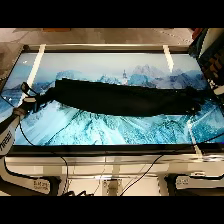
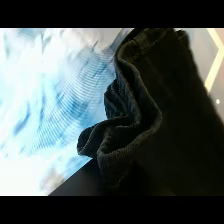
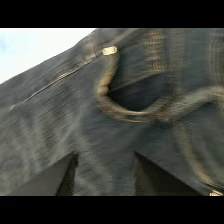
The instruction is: Fold the clothes and pants, and hang the long-sleeved shirts on hangers.
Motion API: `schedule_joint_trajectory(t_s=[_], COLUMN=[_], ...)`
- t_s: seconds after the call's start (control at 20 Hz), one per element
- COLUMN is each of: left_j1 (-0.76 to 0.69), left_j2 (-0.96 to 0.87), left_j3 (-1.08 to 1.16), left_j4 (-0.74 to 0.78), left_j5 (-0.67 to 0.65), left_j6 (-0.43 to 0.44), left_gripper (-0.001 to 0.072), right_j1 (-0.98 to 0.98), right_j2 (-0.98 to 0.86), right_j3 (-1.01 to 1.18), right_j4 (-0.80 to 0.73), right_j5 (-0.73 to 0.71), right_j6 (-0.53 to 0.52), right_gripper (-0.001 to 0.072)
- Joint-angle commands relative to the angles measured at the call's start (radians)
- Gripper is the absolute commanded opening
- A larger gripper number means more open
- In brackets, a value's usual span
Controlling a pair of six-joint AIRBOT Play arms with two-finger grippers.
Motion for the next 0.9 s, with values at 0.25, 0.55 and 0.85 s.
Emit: schedule_joint_trajectory(t_s=[0.25, 0.55, 0.85], left_j1=[-0.062, -0.156, -0.243], left_j2=[0.206, 0.469, 0.524], left_j3=[0.220, 0.224, 0.224], left_j4=[0.336, 0.336, 0.333], left_j5=[-0.365, -0.505, -0.504], left_j6=[0.068, 0.117, 0.117], left_gripper=[0.0016, 0.0017, 0.0018], right_j1=[0.434, 0.837, 1.134], right_j2=[-0.013, -0.247, -0.473], right_j3=[0.079, 0.296, 0.539], right_j4=[0.002, 0.011, 0.046], right_j5=[-0.282, -0.318, -0.252], right_j6=[0.020, 0.204, 0.344], right_gripper=[0.0041, 0.0040, 0.0041])
